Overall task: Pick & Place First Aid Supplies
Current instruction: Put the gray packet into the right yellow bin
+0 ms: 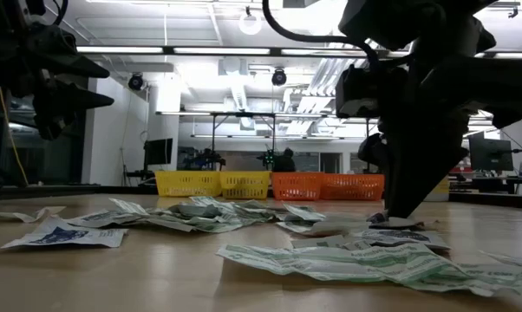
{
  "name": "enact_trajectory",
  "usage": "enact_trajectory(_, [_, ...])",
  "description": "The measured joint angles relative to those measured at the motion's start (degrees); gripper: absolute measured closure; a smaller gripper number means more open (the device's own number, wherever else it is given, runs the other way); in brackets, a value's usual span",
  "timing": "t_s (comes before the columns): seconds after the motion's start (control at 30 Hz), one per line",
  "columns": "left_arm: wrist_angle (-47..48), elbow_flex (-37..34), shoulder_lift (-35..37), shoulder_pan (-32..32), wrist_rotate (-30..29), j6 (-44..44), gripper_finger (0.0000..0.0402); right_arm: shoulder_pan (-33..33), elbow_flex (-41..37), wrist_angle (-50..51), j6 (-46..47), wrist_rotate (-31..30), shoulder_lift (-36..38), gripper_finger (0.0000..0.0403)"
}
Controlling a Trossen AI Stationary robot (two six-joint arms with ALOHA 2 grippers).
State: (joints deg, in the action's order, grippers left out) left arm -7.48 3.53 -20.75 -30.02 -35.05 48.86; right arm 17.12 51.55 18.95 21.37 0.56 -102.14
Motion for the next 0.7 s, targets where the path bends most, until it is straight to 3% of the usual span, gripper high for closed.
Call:
enact_trajectory(0.27, [-3.8,0.0,-0.1,0.0,-0.4,-2.2,0.0223,-4.1,-0.2,-0.4,0.4,-13.8,7.1,0.0401])
enact_trajectory(0.53, [-15.3,0.0,-1.8,0.0,-14.2,-14.5,0.0223,-9.7,-0.1,-8.9,-8.9,-29.8,14.1,0.0402])
enact_trajectory(0.7, [-24.0,0.3,-3.8,0.1,-20.8,-23.5,0.0222,-13.9,0.0,-21.5,-17.0,-30.4,16.4,0.0402])
